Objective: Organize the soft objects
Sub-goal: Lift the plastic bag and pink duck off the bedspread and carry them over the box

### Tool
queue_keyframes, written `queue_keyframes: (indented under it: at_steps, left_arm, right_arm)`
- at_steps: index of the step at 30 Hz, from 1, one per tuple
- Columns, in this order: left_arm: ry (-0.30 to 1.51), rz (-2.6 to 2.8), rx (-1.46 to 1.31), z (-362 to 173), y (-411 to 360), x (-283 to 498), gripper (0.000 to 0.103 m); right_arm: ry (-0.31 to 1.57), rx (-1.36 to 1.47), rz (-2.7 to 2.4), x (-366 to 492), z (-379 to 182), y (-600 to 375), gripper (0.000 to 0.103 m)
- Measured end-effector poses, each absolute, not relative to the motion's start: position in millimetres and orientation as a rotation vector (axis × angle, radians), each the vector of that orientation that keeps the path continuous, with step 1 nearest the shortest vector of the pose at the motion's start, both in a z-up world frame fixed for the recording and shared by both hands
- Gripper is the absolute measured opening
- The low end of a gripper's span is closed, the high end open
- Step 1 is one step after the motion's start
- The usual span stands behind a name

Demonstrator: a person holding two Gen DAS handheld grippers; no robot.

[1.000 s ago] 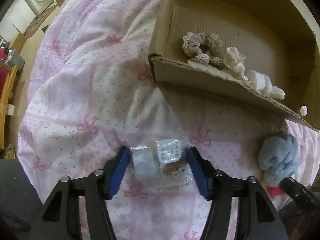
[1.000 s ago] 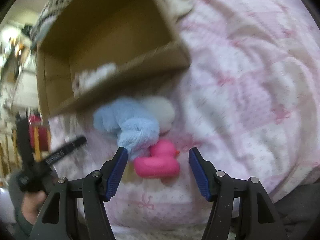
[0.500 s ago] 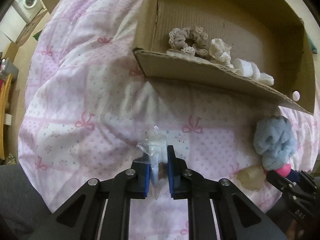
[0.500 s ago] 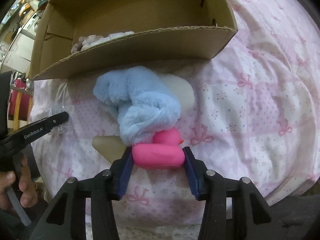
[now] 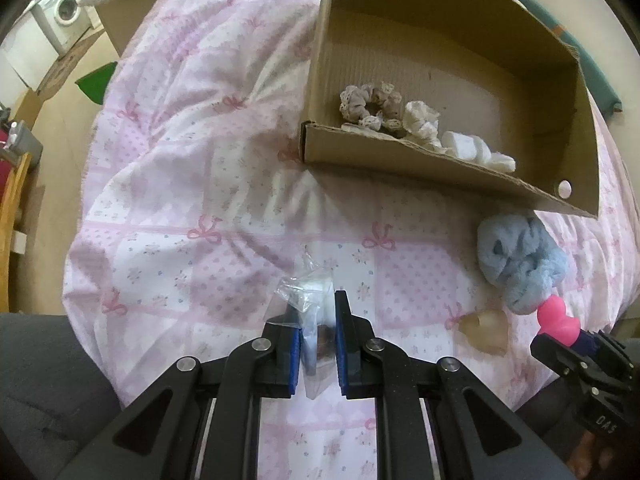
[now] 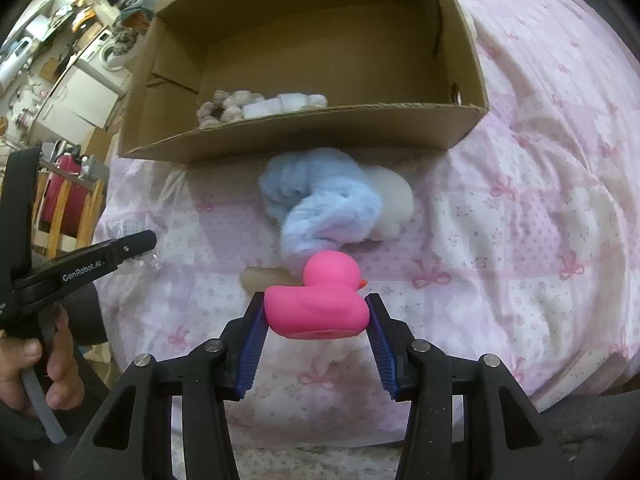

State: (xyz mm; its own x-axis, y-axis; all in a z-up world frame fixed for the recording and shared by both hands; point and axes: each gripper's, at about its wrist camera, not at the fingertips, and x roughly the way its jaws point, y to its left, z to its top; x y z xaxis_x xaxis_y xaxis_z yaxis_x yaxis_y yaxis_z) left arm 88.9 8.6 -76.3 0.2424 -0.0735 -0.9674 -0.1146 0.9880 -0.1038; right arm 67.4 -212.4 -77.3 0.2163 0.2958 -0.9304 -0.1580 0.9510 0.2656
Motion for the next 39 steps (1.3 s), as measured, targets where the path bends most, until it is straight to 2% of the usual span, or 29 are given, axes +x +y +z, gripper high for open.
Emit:
queue_keyframes:
  at_steps: [4,9,25,39]
  left_arm:
    - [1.337,0.012,-0.150,-79,2,78,0.013]
    - [1.301,0.023,-0.133,-75,0,71,0.013]
    - [0.979,0.030,-0.116,30,4,82,0.013]
    - [0.906,-0.056,-0.076,57,-8,143,0.013]
  right_arm:
    - [1.320,0.121,0.297,59,-78,-210,0.051]
    - [1.225,0.128,0.301,52,-60,-210,0.051]
    - [0.815,0.203,0.352,48,29,-218,0.051]
    - [0.768,0.161,0.346,105,55,-216,0.051]
